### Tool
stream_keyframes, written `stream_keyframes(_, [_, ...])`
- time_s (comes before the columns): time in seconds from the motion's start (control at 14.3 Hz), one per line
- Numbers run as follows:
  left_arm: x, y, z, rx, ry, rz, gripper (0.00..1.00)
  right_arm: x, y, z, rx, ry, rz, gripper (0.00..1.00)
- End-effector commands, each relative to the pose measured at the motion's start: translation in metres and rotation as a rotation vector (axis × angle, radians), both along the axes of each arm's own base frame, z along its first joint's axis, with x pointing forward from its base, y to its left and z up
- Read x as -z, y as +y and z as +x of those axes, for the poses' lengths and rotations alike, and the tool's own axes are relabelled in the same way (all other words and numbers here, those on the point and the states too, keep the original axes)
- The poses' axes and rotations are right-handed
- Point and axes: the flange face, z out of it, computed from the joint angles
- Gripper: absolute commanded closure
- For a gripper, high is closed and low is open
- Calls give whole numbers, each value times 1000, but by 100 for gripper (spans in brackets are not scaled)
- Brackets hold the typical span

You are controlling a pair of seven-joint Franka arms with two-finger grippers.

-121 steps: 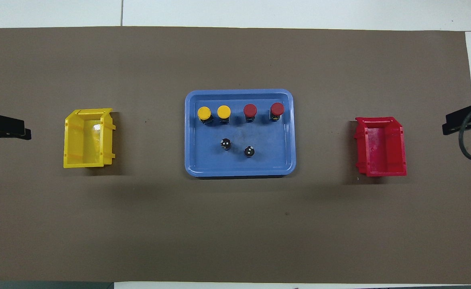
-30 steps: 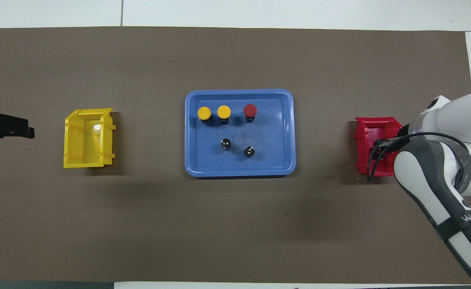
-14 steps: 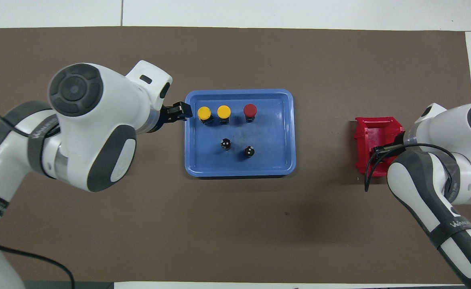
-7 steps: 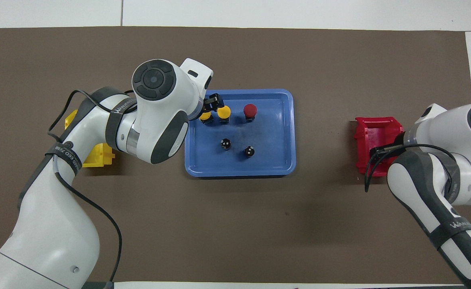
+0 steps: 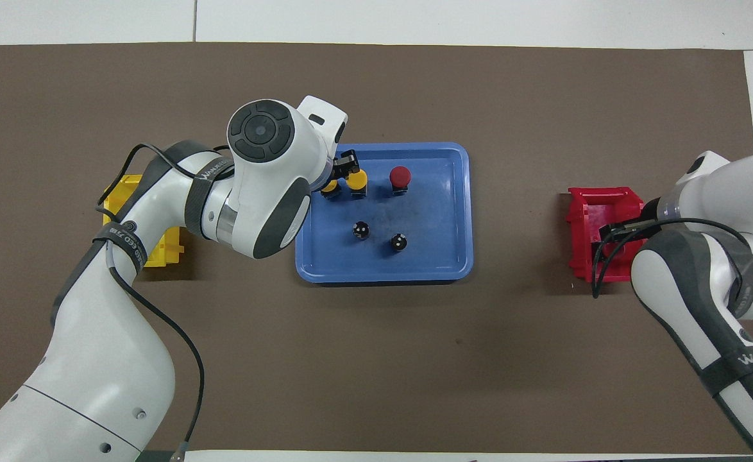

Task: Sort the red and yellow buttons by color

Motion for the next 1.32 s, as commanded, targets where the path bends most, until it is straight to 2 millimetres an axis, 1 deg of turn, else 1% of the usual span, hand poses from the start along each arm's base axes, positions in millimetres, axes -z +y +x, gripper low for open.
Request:
stream_keyframes(0.0, [2,0,3,-13,-8,14,34,-34,-3,24,-12,15,6,36])
stream_keyframes(0.07, [3,0,2,-12,-4,16,35,-47,-2,31,-16,29,9,30])
stream_keyframes(0.21, [3,2,3,-15,-3,17,35,-75,-1,44,-18,27,11,23])
stream_keyframes(0.35, [3,4,4,-18,-2,19,35,-110,-1,52,-19,21,13,23])
stream_keyframes(0.49, [0,4,4,-19,7,25,35,-123,1,57,-16,20,29,22])
stream_keyframes(0.56, [-2,4,3,-19,13,27,35,-127,2,58,-17,14,30,20])
stream_keyframes(0.63, [-2,4,2,-19,18,30,35,-128,12,60,-23,6,31,15])
stream_keyframes(0.77, [-7,5,2,-18,15,29,35,-130,45,65,12,-7,28,10])
stream_keyframes(0.91, [-8,5,1,-19,18,30,35,-134,70,66,26,-19,22,4])
stream_keyframes(1.05, [-10,5,1,-19,20,30,35,-130,73,68,27,-14,22,1])
stream_keyframes(1.25, [-10,4,0,-19,24,33,35,-126,71,68,29,-7,17,1])
